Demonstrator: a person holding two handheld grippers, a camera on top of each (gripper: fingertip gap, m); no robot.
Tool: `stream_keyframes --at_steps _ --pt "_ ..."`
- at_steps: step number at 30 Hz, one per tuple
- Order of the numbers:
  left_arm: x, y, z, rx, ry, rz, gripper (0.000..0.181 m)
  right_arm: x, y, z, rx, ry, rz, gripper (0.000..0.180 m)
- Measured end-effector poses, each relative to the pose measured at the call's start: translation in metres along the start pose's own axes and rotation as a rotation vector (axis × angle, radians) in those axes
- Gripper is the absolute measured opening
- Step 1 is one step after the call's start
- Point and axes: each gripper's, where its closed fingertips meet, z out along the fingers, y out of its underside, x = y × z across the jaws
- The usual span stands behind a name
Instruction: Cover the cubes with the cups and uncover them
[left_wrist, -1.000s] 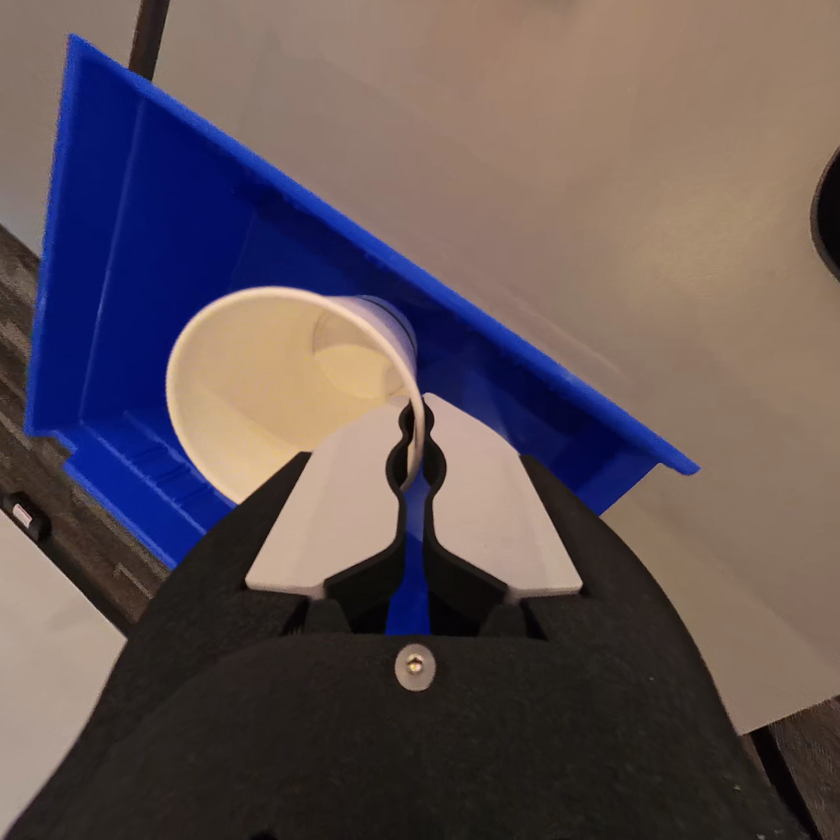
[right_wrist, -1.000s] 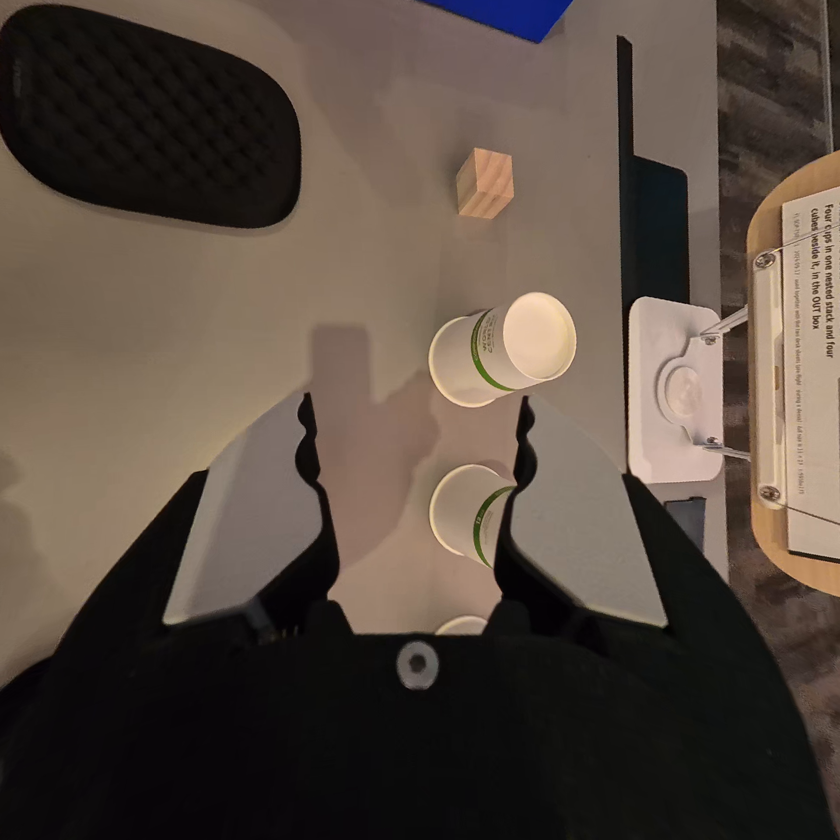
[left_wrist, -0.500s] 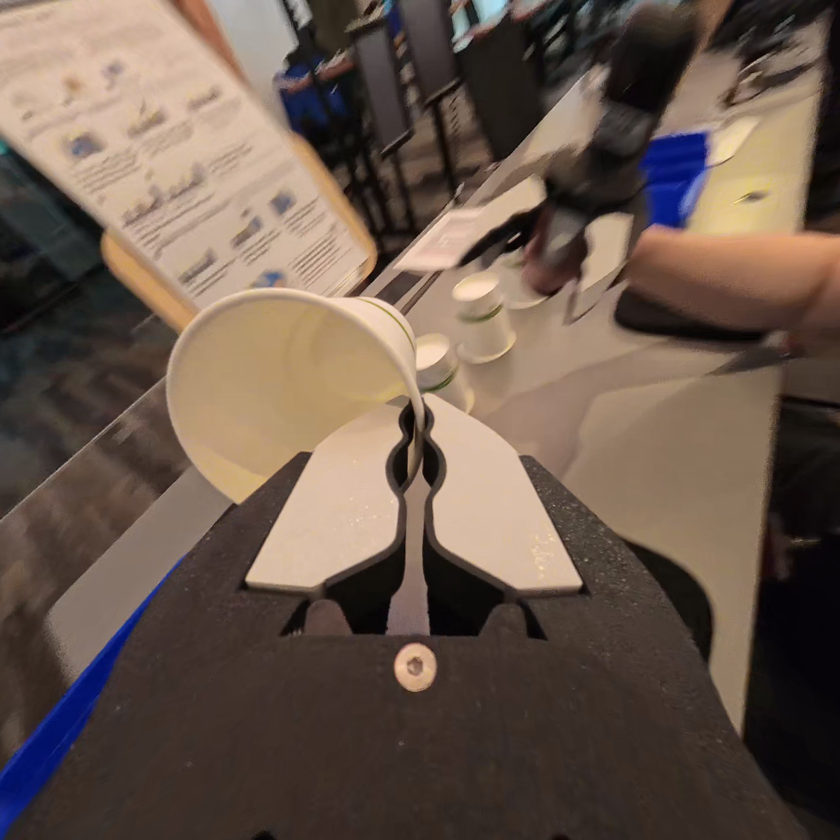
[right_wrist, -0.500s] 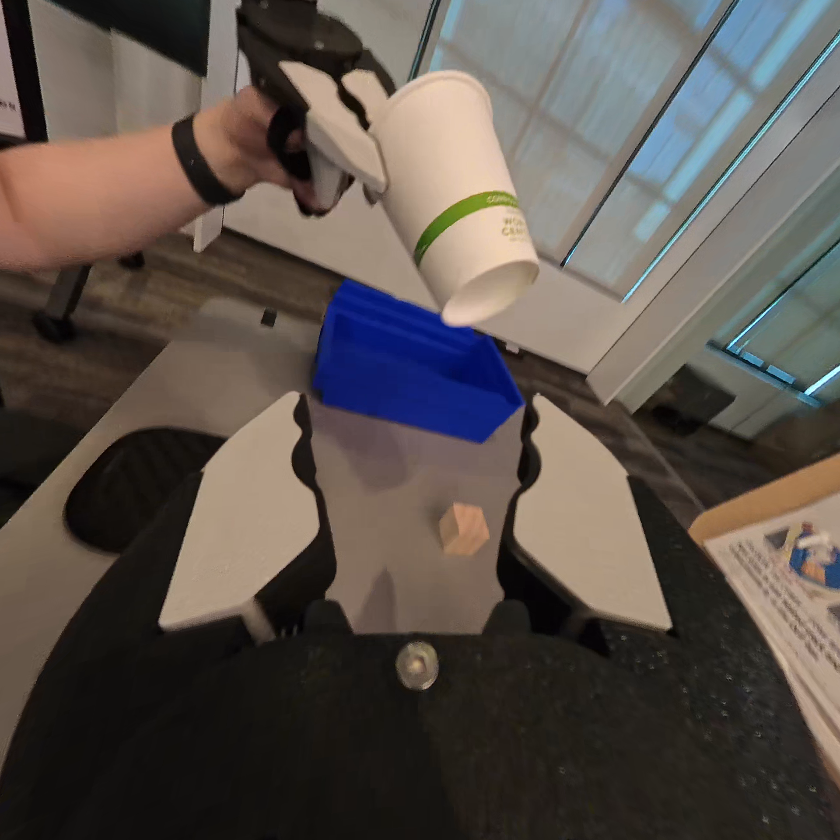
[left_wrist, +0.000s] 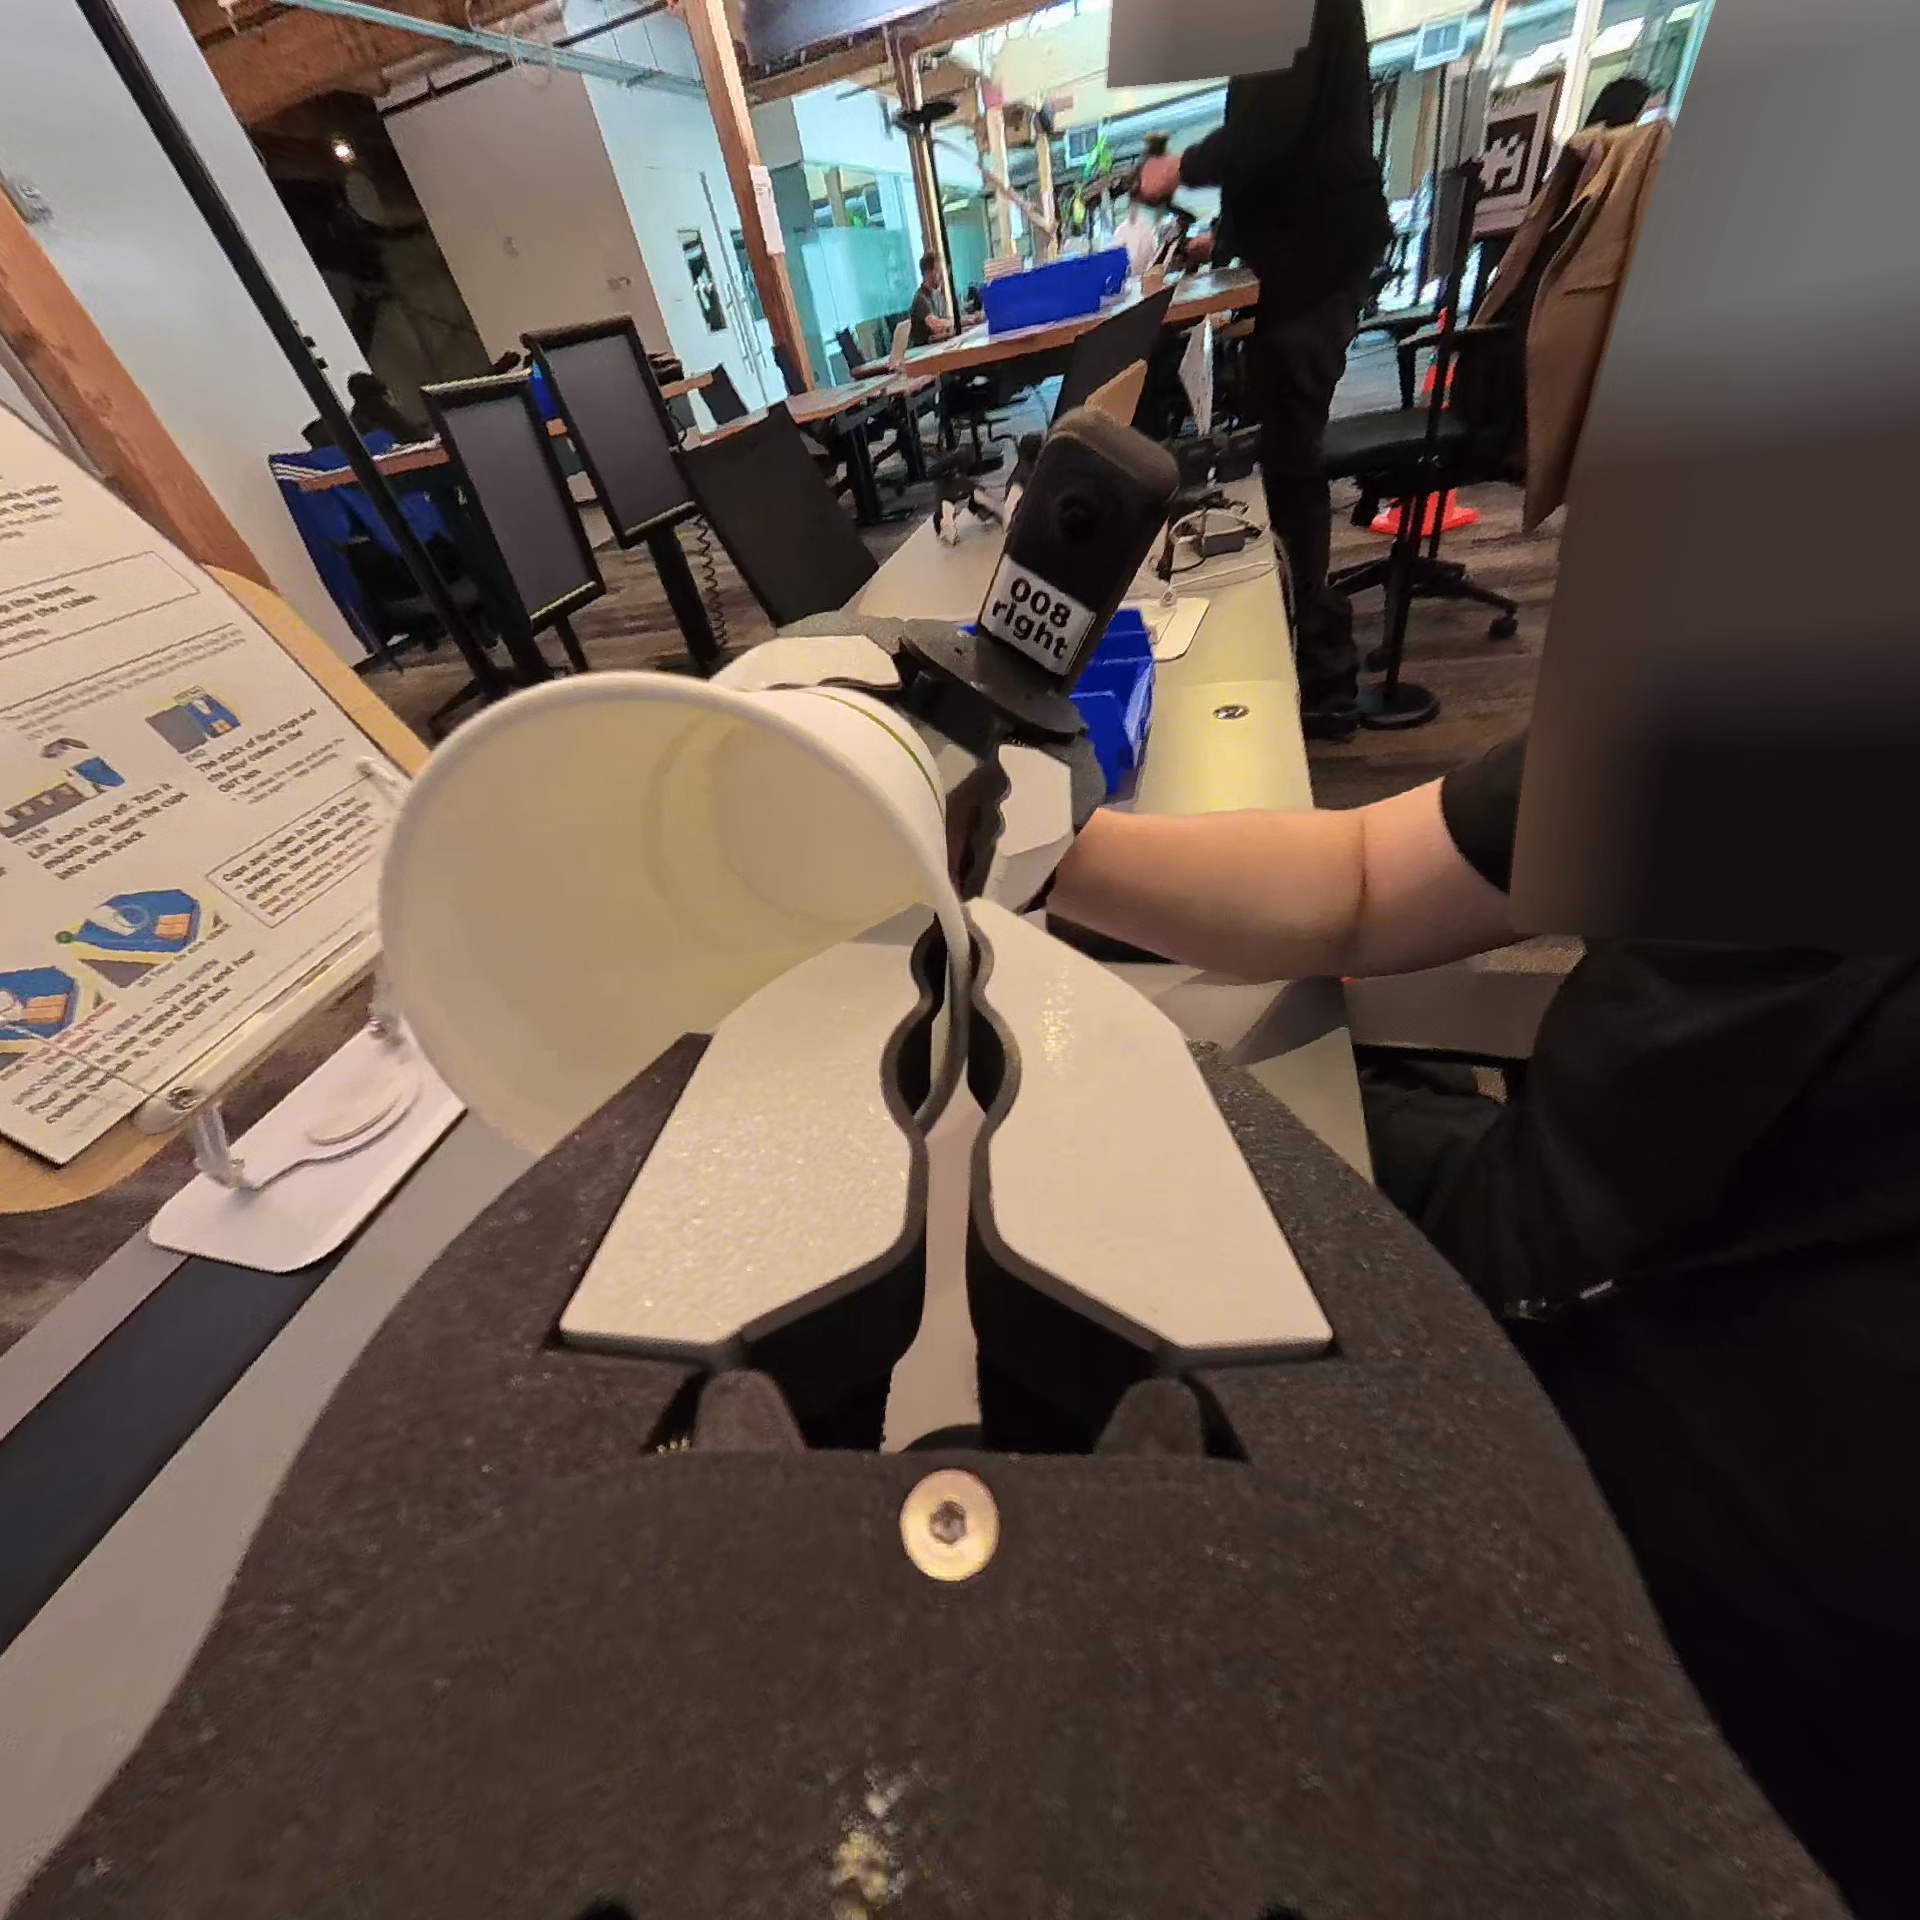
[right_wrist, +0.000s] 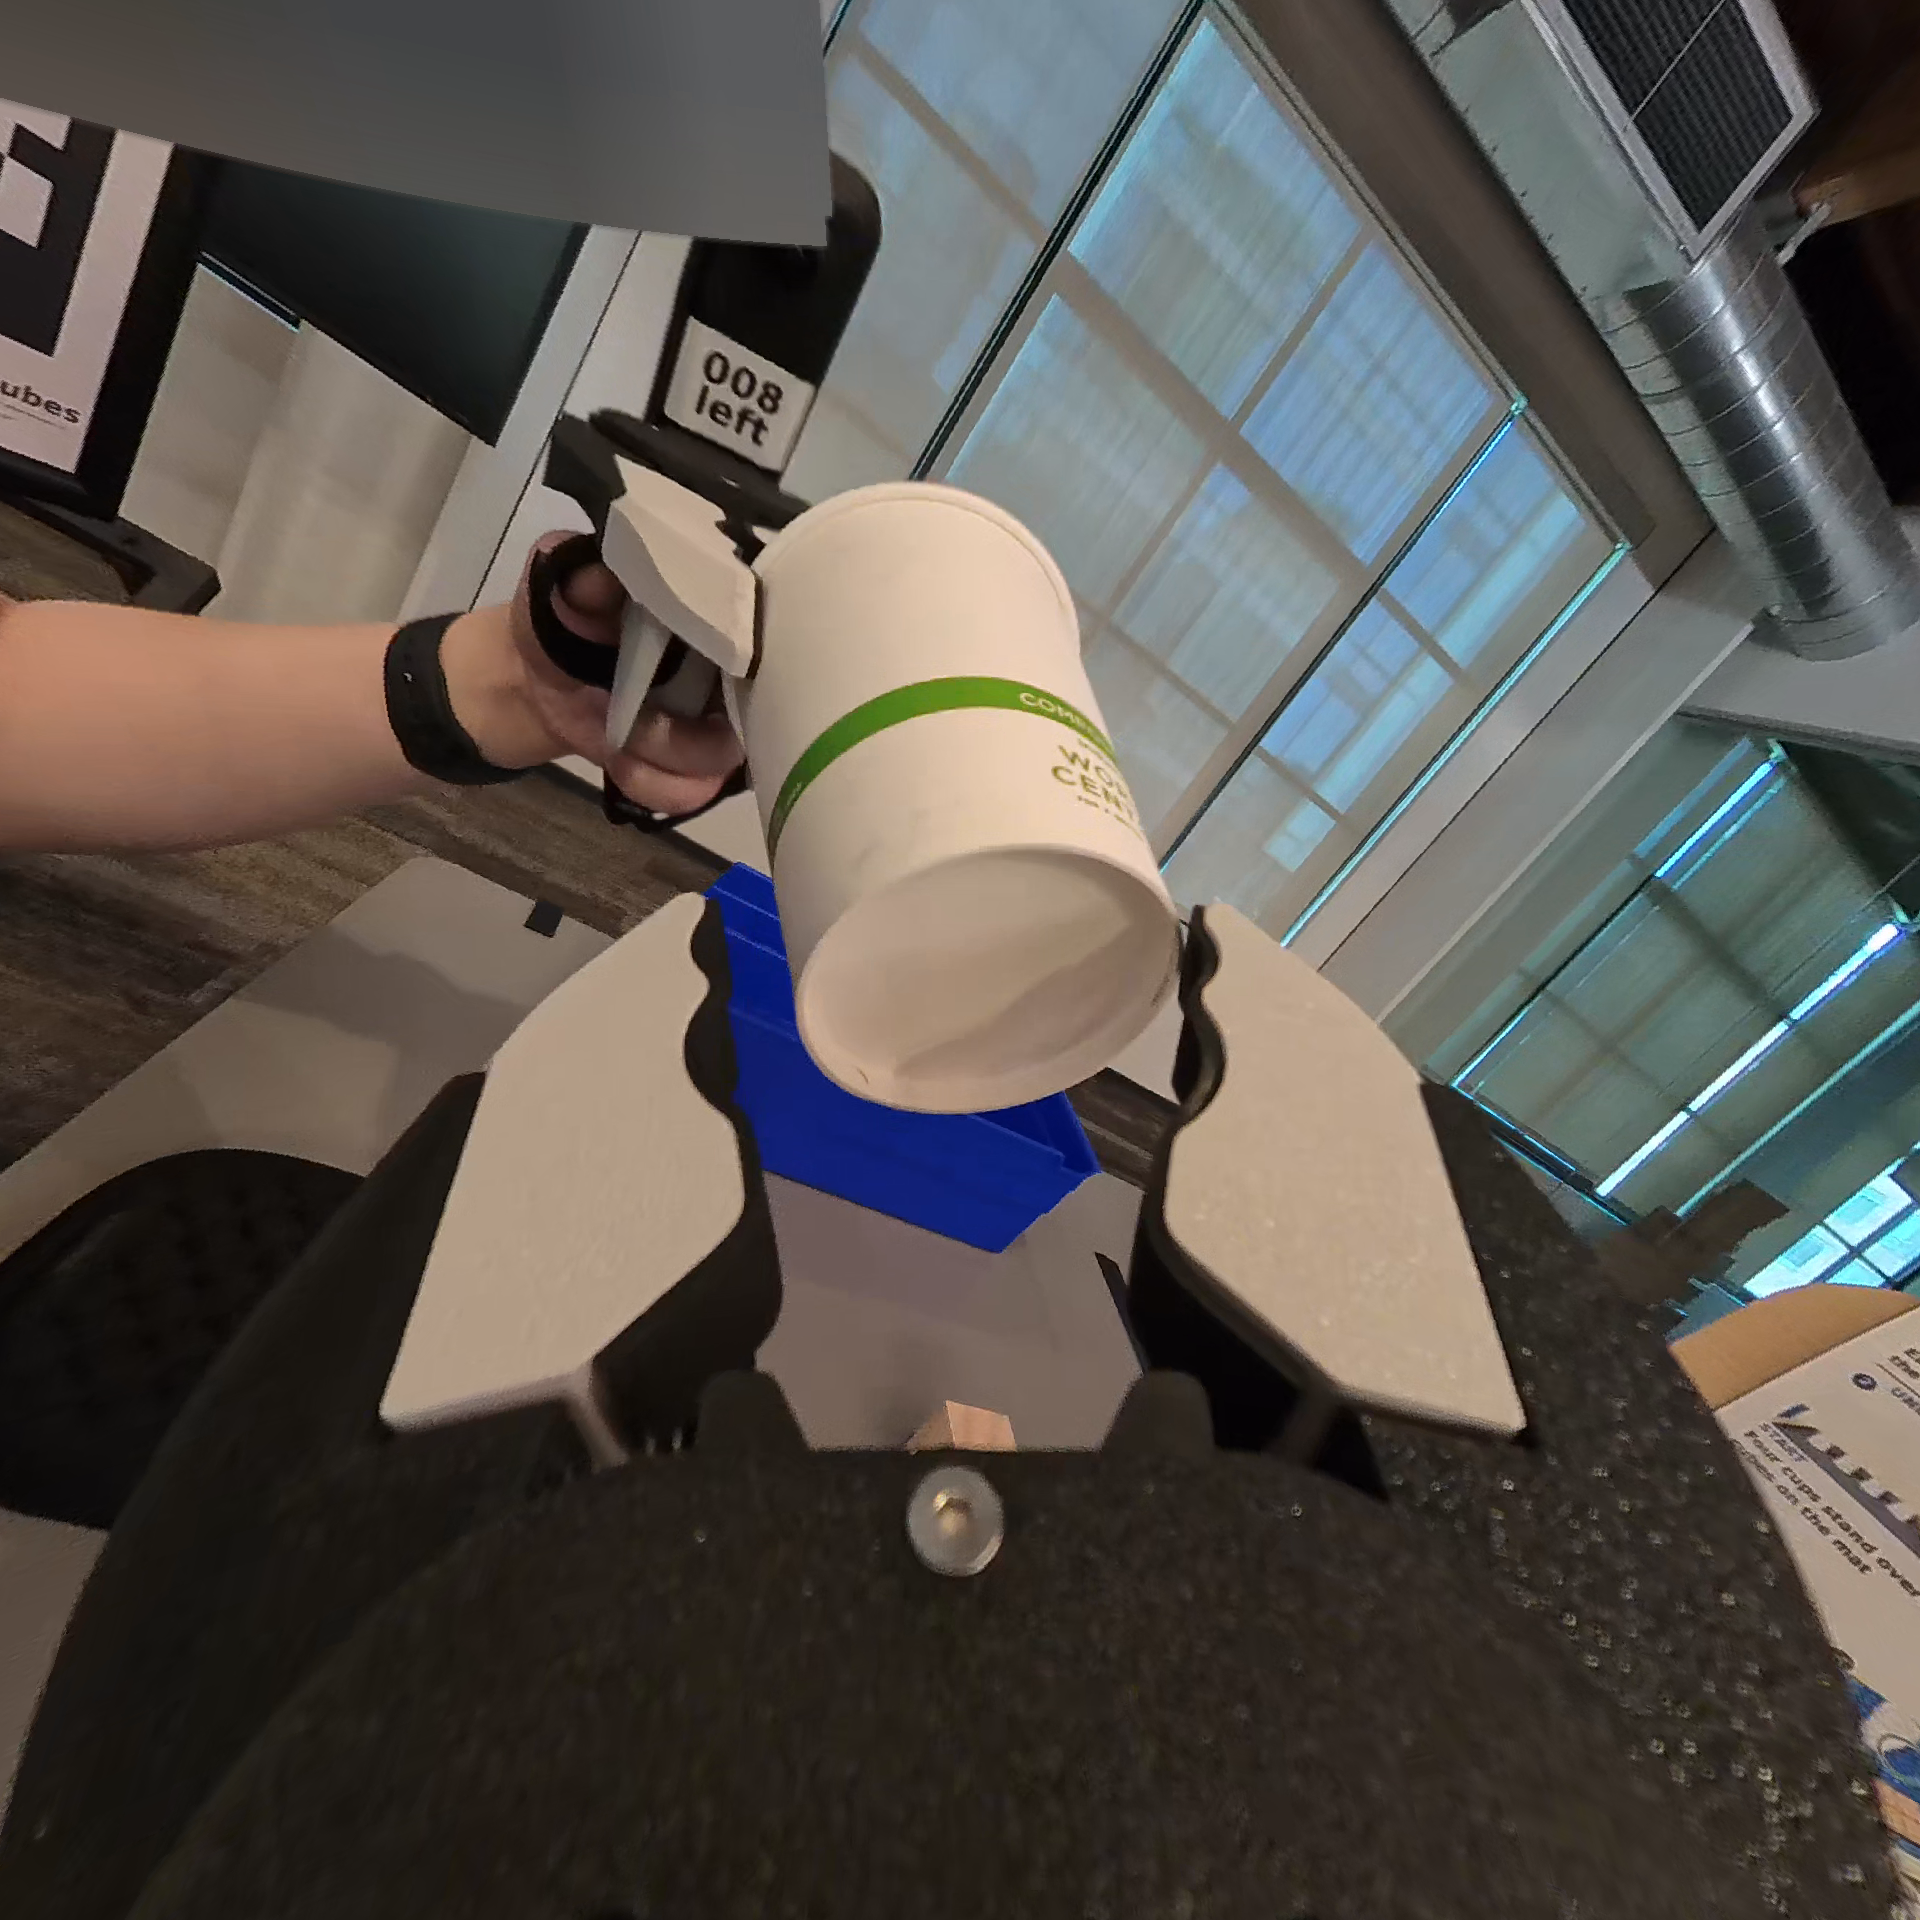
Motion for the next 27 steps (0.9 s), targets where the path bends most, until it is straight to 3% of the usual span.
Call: stream_keyframes --at_steps 8,27 --pt "0.007 0.006 0.005 0.027 0.086 -0.063 0.0 -0.008 0.001 0.0 -0.009 -0.058 -0.003 0.08" --pt "0.008 0.01 0.003 0.087 0.08 -0.09 0.0 -0.01 0.002 0.001 -0.005 -0.074 0.009 0.076"
